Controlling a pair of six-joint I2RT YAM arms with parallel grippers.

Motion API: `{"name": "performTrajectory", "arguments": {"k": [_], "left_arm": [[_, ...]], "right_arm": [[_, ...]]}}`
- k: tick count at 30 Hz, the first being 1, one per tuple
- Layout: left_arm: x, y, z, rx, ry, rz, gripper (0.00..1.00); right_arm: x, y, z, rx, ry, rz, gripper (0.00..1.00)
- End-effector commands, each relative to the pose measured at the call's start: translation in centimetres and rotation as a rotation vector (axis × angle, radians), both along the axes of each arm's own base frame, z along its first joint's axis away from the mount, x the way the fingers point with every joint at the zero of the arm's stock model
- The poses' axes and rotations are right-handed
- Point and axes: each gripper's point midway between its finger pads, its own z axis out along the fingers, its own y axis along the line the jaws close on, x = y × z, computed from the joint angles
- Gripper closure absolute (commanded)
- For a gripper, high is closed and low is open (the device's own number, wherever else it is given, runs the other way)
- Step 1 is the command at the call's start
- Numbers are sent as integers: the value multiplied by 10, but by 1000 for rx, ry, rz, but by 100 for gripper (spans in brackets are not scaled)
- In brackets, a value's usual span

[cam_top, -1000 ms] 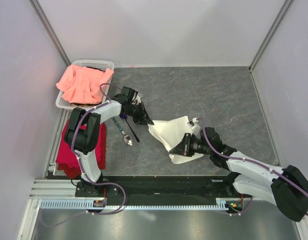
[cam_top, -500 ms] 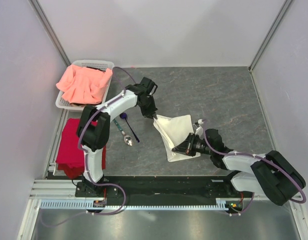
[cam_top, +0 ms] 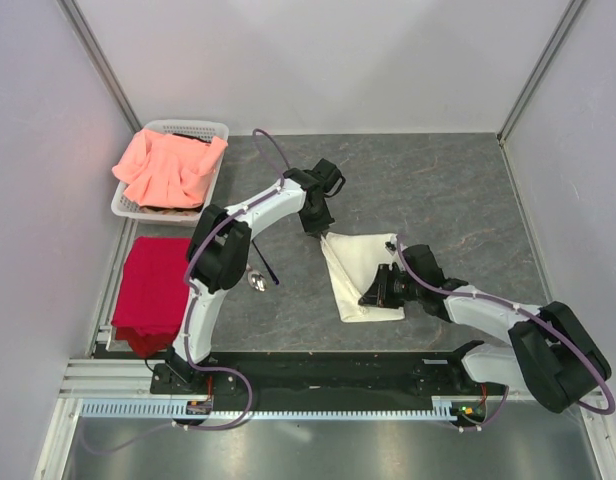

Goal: Fold the napkin into a case and place the utensils inside
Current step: Fold the lower triangle-folded napkin at the center of the board.

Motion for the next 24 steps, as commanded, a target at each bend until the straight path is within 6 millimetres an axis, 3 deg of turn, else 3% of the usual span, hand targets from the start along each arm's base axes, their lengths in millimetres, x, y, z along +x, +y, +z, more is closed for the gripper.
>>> {"name": "performTrajectory", "arguments": {"k": [1,2,4,10,15,19,24], "left_arm": [[52,9,26,24,-187,119,98],[51,9,25,25,-186,115,98],[49,8,24,22,-177,110,98],[43,3,23,2,-157,84,98],[36,-4,21,-28,-126,59,98],[32,-8,24,-51,-115,27,98],[26,-17,24,-97,-82,-9,98]], "right_arm": [[-12,-23,-3,-180,33,53,67],[0,-20,9,-183,-9,52,57],[10,-22,15,-223,-40,63,50],[62,1,48,-235,-185,92,25],[103,30,66,-201,-310,110,21],[136,50,66,-228,-397,151,18],[157,73,64,-244,-504,227,17]]}}
